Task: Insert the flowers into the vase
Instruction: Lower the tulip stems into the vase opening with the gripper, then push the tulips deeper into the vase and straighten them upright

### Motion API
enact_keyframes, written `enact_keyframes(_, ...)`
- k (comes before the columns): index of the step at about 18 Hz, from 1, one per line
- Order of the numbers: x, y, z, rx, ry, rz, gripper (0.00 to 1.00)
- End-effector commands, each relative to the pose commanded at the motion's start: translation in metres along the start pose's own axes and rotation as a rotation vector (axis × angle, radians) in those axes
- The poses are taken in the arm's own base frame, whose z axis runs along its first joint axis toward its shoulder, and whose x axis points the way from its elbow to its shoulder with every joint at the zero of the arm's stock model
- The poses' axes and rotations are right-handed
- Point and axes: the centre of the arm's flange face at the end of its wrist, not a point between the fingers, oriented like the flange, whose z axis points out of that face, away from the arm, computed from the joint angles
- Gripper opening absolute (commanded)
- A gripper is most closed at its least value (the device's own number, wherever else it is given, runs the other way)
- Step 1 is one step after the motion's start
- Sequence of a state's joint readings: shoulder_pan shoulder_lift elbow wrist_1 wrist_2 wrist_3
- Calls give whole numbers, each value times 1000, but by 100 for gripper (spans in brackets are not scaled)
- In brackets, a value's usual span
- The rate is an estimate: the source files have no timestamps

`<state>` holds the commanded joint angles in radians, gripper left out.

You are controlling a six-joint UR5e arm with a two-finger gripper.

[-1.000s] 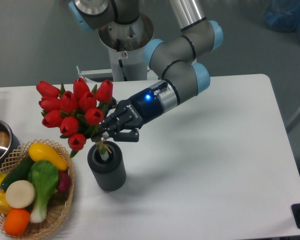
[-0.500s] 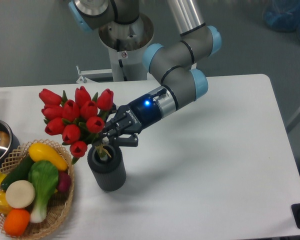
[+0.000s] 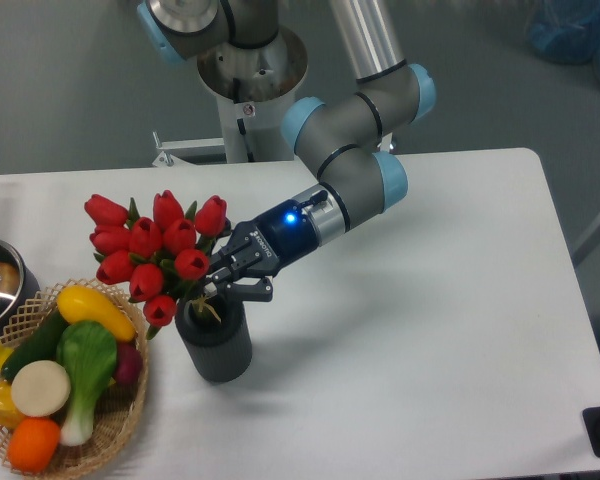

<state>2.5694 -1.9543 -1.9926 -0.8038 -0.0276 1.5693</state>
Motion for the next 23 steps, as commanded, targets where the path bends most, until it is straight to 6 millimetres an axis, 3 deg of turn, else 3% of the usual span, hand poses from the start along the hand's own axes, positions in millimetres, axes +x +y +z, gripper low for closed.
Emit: enact_keyframes(23,-6,24,-2,-14,-4,-9,16)
